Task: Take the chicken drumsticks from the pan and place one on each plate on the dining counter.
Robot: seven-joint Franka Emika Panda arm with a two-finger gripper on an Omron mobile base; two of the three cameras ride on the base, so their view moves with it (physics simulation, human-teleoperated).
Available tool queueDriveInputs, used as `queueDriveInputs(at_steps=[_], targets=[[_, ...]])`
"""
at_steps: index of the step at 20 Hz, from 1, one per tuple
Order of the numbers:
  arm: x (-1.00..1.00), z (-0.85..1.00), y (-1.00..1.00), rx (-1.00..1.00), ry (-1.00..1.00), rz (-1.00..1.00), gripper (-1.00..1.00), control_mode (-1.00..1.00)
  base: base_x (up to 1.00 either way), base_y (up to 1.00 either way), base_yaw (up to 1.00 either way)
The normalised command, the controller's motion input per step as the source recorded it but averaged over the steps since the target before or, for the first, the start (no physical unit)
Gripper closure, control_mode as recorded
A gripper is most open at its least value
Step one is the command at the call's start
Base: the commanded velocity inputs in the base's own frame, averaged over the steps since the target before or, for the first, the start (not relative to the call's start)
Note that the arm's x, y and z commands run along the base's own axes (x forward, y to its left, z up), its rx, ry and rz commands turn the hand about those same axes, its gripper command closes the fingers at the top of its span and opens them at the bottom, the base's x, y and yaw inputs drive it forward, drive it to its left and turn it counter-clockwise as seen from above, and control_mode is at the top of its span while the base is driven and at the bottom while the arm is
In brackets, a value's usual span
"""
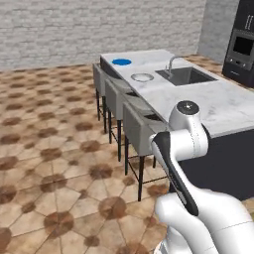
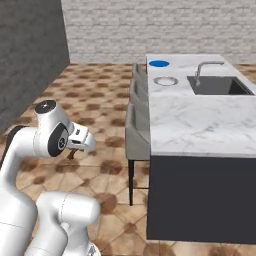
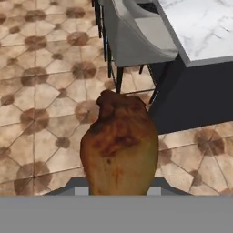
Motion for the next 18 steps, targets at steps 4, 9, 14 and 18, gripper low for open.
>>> queueDriveInputs(at_steps=[4,9,14,18], targets=[[0.00,0.00,0.00,0.00,0.00,0.00,1.00,1.00,0.27,0.88,-0.42],[0.00,0.00,0.00,0.00,0.00,0.00,1.00,1.00,0.29,0.87,-0.41],[0.00,0.00,0.00,0.00,0.00,0.00,1.00,1.00,0.30,0.89,-0.39],[0.00,0.00,0.00,0.00,0.00,0.00,1.00,1.00,0.31,0.90,-0.38]])
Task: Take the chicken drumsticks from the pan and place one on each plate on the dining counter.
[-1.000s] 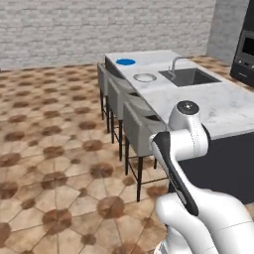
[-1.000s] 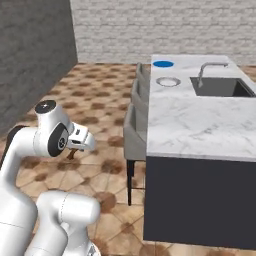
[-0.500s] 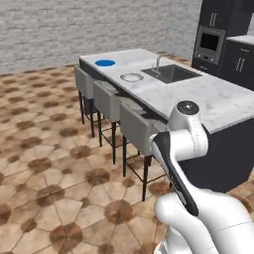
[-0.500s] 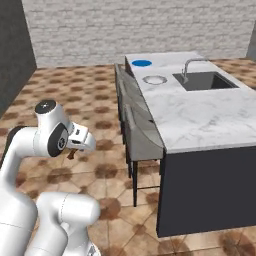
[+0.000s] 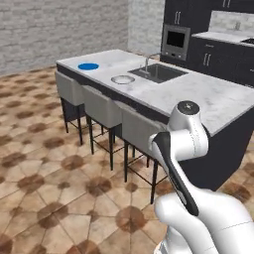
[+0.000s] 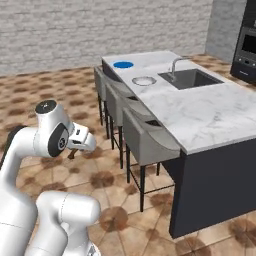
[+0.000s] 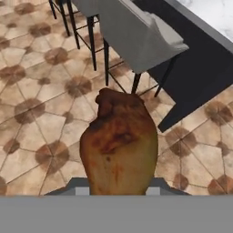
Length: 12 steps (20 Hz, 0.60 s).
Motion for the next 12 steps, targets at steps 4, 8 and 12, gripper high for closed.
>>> queueDriveInputs(at_steps=[4,8,12], targets=[[0.00,0.00,0.00,0.00,0.00,0.00,1.00,1.00,0.33,0.90,-0.37],[0.00,0.00,0.00,0.00,0.00,0.00,1.00,1.00,0.34,0.90,-0.37],[0.00,0.00,0.00,0.00,0.00,0.00,1.00,1.00,0.36,0.88,-0.38]])
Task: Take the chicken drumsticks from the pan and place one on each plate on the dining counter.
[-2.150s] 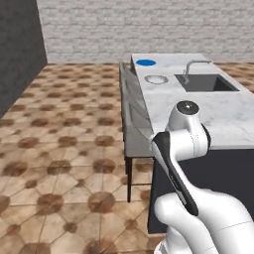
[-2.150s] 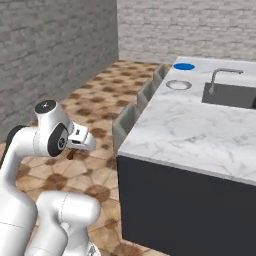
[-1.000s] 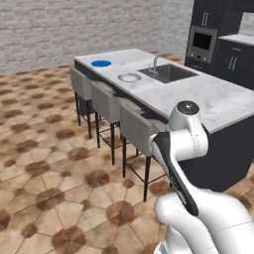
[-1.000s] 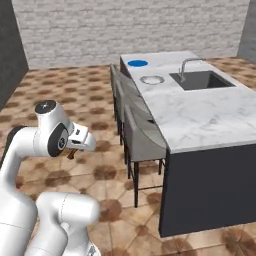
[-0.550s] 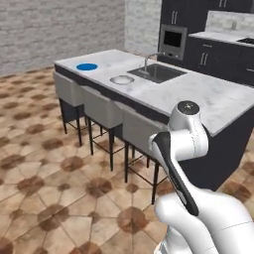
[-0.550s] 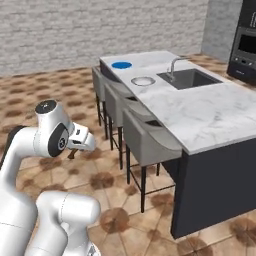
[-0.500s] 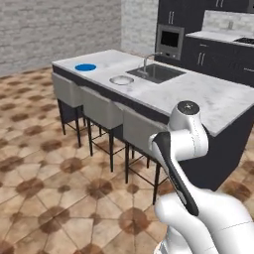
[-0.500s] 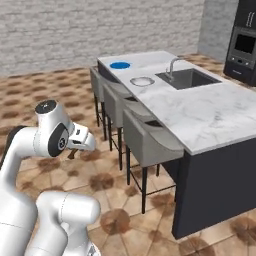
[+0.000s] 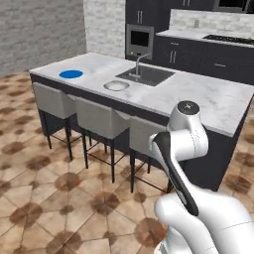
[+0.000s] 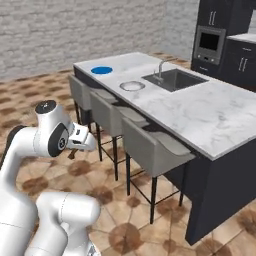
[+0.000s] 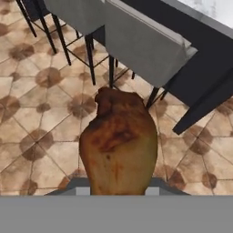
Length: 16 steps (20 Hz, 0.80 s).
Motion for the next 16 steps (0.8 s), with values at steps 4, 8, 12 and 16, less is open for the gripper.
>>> queueDriveInputs(at_steps=[4,8,12,16], targets=[[0.00,0.00,0.00,0.00,0.00,0.00,1.00,1.00,0.39,0.86,-0.40],[0.00,0.00,0.00,0.00,0.00,0.00,1.00,1.00,0.41,0.82,-0.43],[0.00,0.00,0.00,0.00,0.00,0.00,1.00,1.00,0.42,0.82,-0.43],[0.00,0.00,0.00,0.00,0.00,0.00,1.00,1.00,0.43,0.82,-0.43]])
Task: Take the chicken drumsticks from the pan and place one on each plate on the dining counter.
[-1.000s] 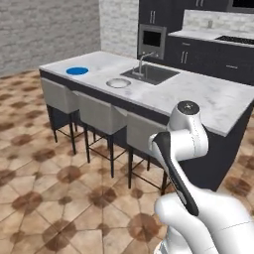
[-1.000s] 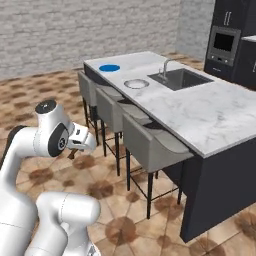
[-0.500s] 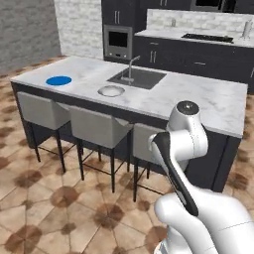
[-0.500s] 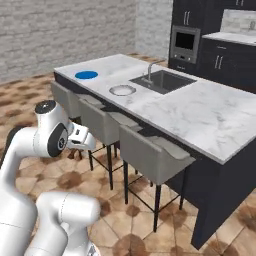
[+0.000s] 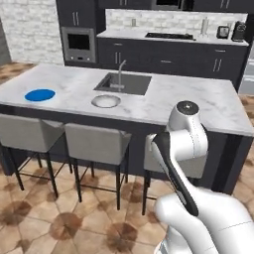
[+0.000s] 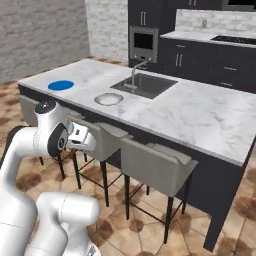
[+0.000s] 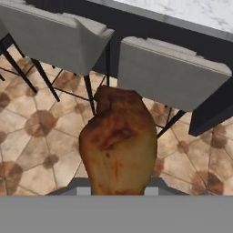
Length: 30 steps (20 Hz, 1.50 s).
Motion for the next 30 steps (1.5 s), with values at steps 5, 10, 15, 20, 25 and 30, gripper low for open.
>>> queueDriveInputs(at_steps=[5,10,15,20,25,30], targets=[[0.00,0.00,0.00,0.00,0.00,0.00,1.00,1.00,0.42,0.84,-0.42],[0.00,0.00,0.00,0.00,0.00,0.00,1.00,1.00,0.39,0.87,-0.39],[0.00,0.00,0.00,0.00,0.00,0.00,1.00,1.00,0.46,0.84,-0.39],[0.00,0.00,0.00,0.00,0.00,0.00,1.00,1.00,0.59,0.74,-0.33],[0.00,0.00,0.00,0.00,0.00,0.00,1.00,1.00,0.61,0.76,-0.26],[0.00,0.00,0.00,0.00,0.00,0.00,1.00,1.00,0.63,0.53,-0.13]])
